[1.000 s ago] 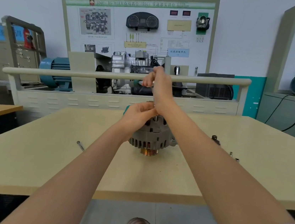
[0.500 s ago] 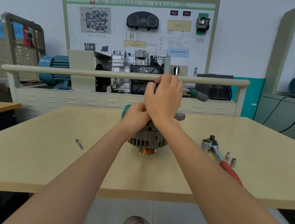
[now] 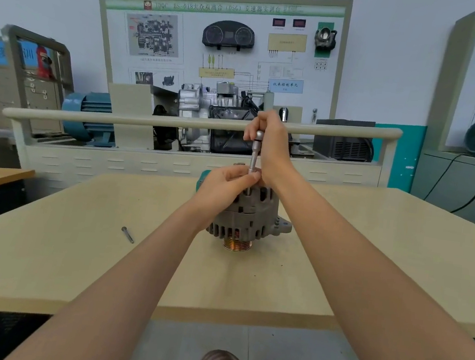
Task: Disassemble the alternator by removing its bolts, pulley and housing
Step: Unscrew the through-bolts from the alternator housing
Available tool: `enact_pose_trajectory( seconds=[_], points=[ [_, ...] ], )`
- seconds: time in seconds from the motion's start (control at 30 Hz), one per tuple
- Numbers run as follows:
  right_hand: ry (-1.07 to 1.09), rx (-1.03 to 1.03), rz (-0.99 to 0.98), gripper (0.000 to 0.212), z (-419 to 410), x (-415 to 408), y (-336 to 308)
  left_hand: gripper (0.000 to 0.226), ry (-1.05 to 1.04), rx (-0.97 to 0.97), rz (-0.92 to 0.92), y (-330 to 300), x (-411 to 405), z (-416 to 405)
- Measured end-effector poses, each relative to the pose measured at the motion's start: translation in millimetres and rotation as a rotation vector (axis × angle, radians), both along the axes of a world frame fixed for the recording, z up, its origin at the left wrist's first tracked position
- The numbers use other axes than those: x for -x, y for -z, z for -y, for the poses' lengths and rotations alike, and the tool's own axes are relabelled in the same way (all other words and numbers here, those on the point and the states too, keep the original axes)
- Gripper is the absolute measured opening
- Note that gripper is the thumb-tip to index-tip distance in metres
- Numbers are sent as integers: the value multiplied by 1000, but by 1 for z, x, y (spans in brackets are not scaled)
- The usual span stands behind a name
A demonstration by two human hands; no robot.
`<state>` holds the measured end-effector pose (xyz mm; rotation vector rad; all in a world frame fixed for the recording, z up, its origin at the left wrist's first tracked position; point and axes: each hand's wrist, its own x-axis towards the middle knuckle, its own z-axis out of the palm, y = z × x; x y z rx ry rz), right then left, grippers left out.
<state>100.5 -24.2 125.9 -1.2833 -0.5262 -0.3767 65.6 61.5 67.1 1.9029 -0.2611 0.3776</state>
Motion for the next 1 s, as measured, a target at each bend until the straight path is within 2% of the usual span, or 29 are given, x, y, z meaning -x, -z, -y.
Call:
enact_pose_trajectory(
  seconds=[0.33, 0.4, 0.47, 0.5, 0.53, 0.6, 0.73, 0.83, 0.93, 1.0],
  points=[
    [108, 141, 109, 46, -11, 2, 3, 21, 9, 25, -3, 2, -2, -3],
    [316, 336, 273, 40, -13, 3, 9, 12, -17, 15, 13, 2, -4, -5],
    [711, 621, 439, 27, -17, 3, 18, 20, -81, -2, 8, 3, -6, -5],
    [907, 754, 465, 18, -20, 3, 22, 21, -106, -8, -3, 3, -7, -5],
    [1049, 854, 460, 19, -22, 4, 25, 21, -120, -18, -16, 3, -7, -5],
    [1126, 912, 440, 27, -24, 4, 29, 22, -126, -27, -17, 3, -7, -4],
    [905, 679, 442, 17, -23, 4, 24, 19, -106, -13, 13, 3, -5, -2],
    [628, 436, 400, 42, -22, 6, 15, 25, -66, -8, 35, 3, -3, -3],
    [256, 137, 177, 48, -17, 6, 7, 13, 5, 2, 29, 2, 0, -2],
    [76, 8, 56, 48, -13, 4, 3, 13, 10, 11, 22, 1, 1, -1]
  ],
)
